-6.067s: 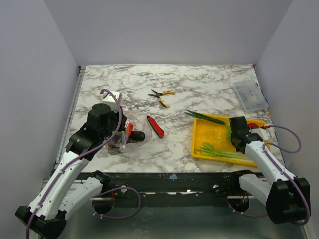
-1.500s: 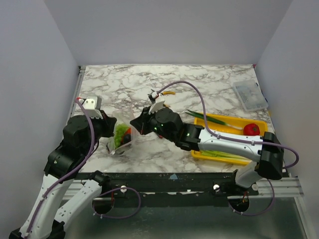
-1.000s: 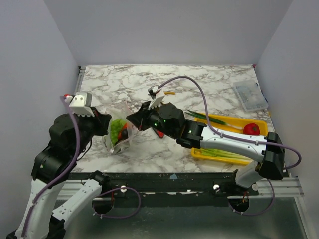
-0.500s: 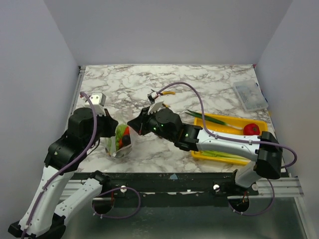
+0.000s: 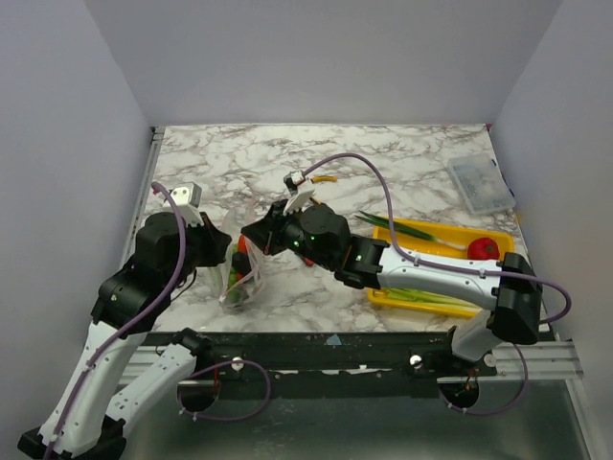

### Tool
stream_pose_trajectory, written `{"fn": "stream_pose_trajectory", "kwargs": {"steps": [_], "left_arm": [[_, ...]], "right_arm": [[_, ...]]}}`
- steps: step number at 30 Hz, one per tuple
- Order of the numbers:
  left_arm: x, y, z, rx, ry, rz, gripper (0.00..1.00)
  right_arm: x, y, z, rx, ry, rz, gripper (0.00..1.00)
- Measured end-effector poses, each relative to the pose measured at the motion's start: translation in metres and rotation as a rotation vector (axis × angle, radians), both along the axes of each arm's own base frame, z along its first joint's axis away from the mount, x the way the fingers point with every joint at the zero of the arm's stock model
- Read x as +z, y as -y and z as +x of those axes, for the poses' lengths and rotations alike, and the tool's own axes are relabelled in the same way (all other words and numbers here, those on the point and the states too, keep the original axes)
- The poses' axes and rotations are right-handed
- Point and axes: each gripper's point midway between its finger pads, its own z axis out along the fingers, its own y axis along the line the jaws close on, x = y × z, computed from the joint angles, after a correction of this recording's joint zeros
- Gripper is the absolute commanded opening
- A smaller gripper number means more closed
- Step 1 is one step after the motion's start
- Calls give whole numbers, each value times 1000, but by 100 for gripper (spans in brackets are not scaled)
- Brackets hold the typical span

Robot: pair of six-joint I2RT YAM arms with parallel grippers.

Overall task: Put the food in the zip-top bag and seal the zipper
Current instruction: Adjust the zipper food storage bag at the center of the board.

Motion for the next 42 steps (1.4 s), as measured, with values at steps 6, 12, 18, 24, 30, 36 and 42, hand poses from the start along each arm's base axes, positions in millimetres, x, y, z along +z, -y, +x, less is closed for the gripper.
{"fn": "stream_pose_trajectory", "kwargs": {"steps": [6,12,18,24,30,36,42], "left_arm": [[9,3,3,34,-6,-56,0],[18,-5,4,111,9,-115,0],[21,-17,0,186,31,-154,0],[19,-23,-3,211,44,-158,0],[21,-26,-4,196,69,-122,0],[24,-13,-10,43,110,-49,0],[18,15,-16,-178,98,10,0]], "right_arm": [[13,-8,6,-4,32,-33,35],[39,-17,5,13,28,-59,68],[24,-22,-35,34,32,-157,77],[23,-6,-81,1,87,-253,80],[28,17,-99,-5,130,-304,85],[27,58,-79,-100,162,-333,83],[43,90,-44,-5,282,-333,86]]}}
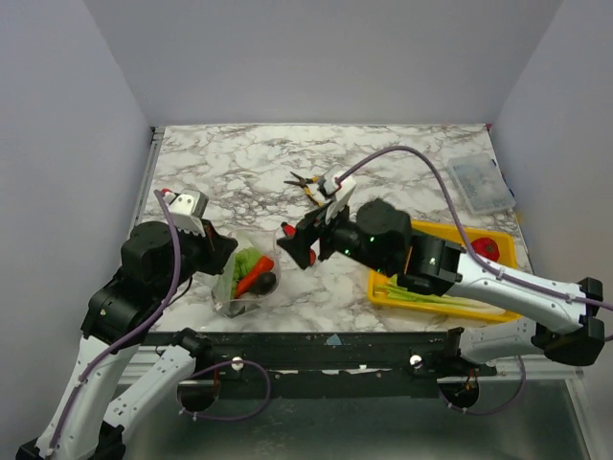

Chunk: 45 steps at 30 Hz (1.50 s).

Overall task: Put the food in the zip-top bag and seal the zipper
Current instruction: Adjust the zipper food storage bag at the center of the board, then zip the zipper food storage bag at the center of the board.

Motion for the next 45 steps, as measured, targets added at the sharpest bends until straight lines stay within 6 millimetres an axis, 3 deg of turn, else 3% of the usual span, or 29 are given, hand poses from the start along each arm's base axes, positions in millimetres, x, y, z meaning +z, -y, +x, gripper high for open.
{"fn": "stream_pose_trajectory", "kwargs": {"steps": [4,7,13,17,30,36,39,45], "left_arm": [[-6,13,-3,-102,-14,27,0],[-7,19,-5,-146,-17,36,0],[-7,23,-8,-191,-8,45,0],[-4,24,-7,-199,-3,52,0],[-7,25,-8,-210,-12,59,0],[-9,25,-9,-218,-20,62,0],[-9,26,-10,-222,-20,61,0],[-9,26,-10,-224,-21,60,2]], "right_arm": [[16,26,38,103,135,-41,86],[17,24,33,230,259,-137,84],[-23,18,38,390,471,-408,67],[-44,14,45,473,586,-540,67],[-84,-17,52,696,732,-694,58],[-87,-21,50,732,751,-698,55],[-81,-23,49,738,765,-684,44],[-73,-27,47,745,793,-662,0]]}}
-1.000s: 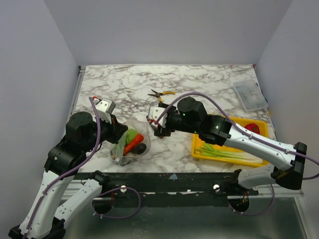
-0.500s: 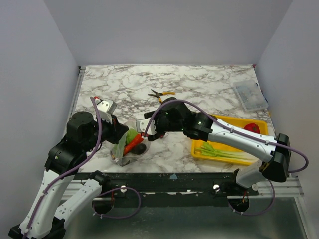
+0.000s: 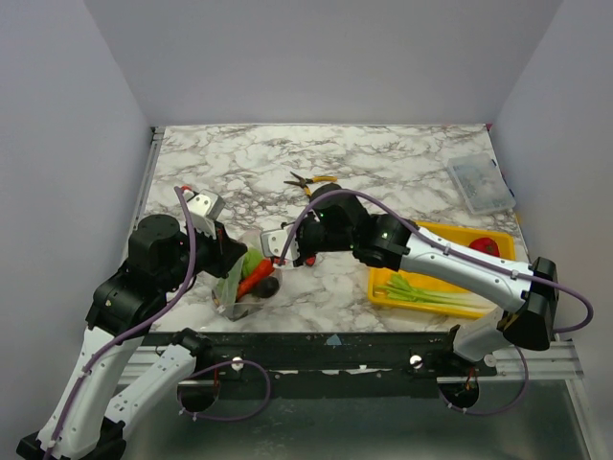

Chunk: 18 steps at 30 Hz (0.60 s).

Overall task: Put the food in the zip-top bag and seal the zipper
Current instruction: Zip the zipper food storage bag at the center of the board.

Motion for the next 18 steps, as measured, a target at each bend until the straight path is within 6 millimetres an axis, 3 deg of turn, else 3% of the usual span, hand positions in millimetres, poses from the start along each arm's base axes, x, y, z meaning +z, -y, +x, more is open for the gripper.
{"fn": "stream_pose_trajectory", "kwargs": {"steps": [2,6,8,13,18], "left_arm": [[0,0,0,0,0,0,18],[1,-1,0,4,2,-2,63],[3,-3,-1,14,17,-7,76],[21,-18,-6,75,138,-44,89],[29,-29,-22,94,345,-143,91]], "right_arm": [[1,-1,0,0,1,4,0],[0,4,7,-53,-29,13,0],[-1,8,13,-92,-70,21,0],[-15,41,36,-258,-221,22,0],[-37,71,40,-396,-413,-8,0]]}}
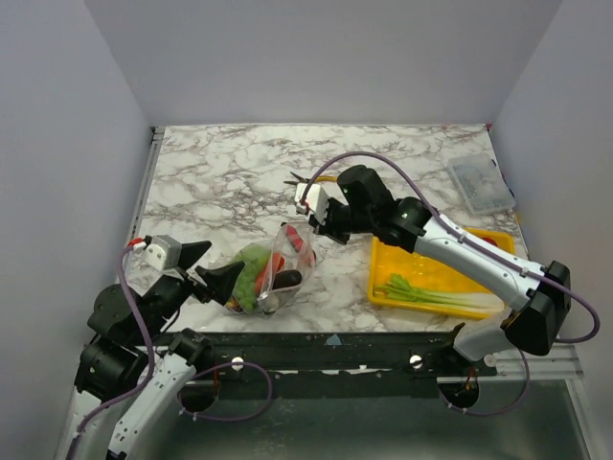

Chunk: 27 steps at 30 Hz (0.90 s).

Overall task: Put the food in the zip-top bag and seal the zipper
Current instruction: Zip the zipper food storage bag at the center of the board.

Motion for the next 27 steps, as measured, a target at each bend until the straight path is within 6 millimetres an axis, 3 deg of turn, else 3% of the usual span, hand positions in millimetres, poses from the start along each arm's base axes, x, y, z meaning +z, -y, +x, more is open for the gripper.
{"fn": "stream_pose_trajectory", "kwargs": {"steps": [3,8,13,19,27], "left_arm": [[-5,0,-3,-11,60,-26,87],[-33,27,-5,-157,9,-8,86],[-40,50,-29,-352,-29,-14,86],[-46,61,-50,-474,-71,-19,95],[-79,80,-38,-492,-259,86,93]], "right_arm": [[-12,12,-4,-65,-96,4,0],[-22,21,-8,-135,-175,15,0],[-22,31,6,-211,-217,46,0],[-24,34,14,-247,-254,69,0],[-21,31,15,-257,-284,107,0]]}}
